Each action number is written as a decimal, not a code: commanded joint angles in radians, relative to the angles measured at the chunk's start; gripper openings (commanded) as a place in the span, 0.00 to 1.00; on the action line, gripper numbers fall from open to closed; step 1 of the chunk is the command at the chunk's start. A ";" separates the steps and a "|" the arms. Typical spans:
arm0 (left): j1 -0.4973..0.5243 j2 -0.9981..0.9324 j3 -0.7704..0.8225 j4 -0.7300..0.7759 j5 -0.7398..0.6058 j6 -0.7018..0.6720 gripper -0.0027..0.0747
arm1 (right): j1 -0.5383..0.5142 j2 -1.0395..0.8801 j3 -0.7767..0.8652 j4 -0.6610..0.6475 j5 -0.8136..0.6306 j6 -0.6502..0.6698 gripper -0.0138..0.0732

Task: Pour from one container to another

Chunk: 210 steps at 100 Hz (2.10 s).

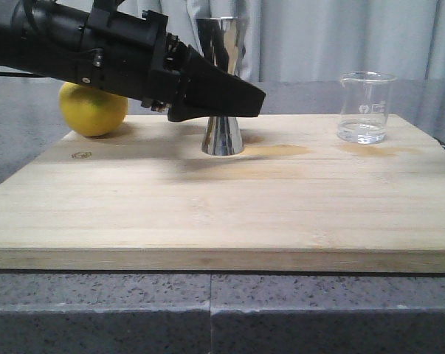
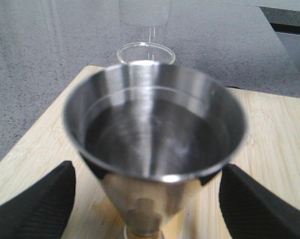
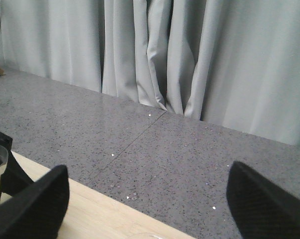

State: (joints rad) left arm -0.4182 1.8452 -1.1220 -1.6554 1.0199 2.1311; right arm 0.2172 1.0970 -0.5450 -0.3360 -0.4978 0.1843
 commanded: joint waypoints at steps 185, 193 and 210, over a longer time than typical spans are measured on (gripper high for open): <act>0.317 -1.038 0.173 1.616 -0.004 -2.074 0.75 | -0.251 -0.405 -0.283 0.425 1.294 -0.307 0.83; 0.320 -1.084 0.228 1.616 -0.063 -2.075 0.75 | -0.251 -0.460 -0.249 0.425 1.248 -0.307 0.83; 0.320 -1.135 0.289 1.584 -0.183 -2.077 0.73 | -0.251 -0.535 -0.215 0.425 1.162 -0.307 0.80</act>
State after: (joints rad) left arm -0.1004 0.7248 -0.8261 -0.0416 0.9578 0.0671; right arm -0.0279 0.5886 -0.7435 0.0859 0.7801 -0.1104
